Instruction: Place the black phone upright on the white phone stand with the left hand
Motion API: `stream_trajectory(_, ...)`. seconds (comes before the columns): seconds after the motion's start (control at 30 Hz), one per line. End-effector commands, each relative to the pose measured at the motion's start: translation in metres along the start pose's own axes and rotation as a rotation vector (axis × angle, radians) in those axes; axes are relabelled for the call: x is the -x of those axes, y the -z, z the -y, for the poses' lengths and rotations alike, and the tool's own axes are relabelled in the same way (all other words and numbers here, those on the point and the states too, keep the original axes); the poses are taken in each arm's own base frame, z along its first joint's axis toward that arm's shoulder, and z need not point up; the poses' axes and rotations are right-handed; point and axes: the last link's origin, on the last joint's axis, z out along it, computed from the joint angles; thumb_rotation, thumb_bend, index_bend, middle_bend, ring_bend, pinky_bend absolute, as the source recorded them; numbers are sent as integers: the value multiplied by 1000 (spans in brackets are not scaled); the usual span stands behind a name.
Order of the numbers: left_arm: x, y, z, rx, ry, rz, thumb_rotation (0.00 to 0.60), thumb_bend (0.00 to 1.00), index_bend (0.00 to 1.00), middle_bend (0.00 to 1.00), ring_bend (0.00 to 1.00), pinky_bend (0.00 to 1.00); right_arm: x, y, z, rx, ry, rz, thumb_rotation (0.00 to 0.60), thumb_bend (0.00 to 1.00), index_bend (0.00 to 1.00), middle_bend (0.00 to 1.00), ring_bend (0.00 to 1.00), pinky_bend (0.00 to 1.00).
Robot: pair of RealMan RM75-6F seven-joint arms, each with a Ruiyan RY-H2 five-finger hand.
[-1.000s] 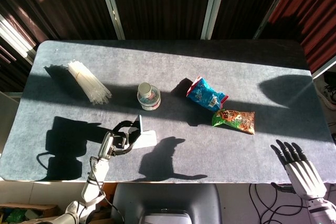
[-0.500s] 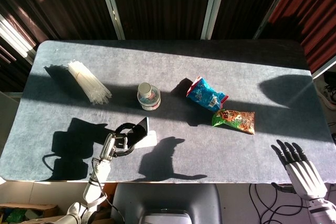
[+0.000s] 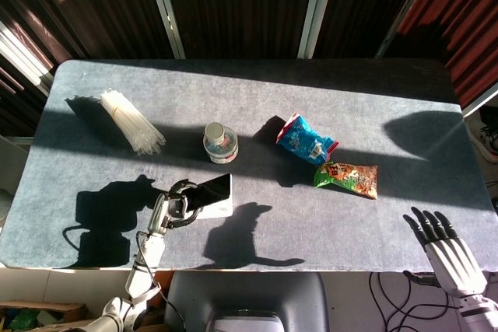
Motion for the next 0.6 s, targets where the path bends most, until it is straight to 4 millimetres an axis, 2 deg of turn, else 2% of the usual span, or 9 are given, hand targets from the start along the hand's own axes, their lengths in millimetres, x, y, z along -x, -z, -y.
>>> stream_trajectory(0.03, 0, -2, 1, -5, 23, -11, 600, 534, 855, 984, 607, 165, 0, 0, 0, 0, 1, 1, 600, 110, 0, 0, 0, 0)
stream_trajectory(0.47, 2, 2, 3, -2, -9, 3, 600, 526, 851, 963, 601, 165, 0, 0, 0, 1, 0, 0, 600, 110, 0, 0, 0, 0)
stream_trajectory(0.6, 4, 5, 2, 15, -50, 18, 600, 495, 818, 914, 570, 159, 0, 0, 0, 1, -1, -1, 600, 109, 0, 0, 0, 0)
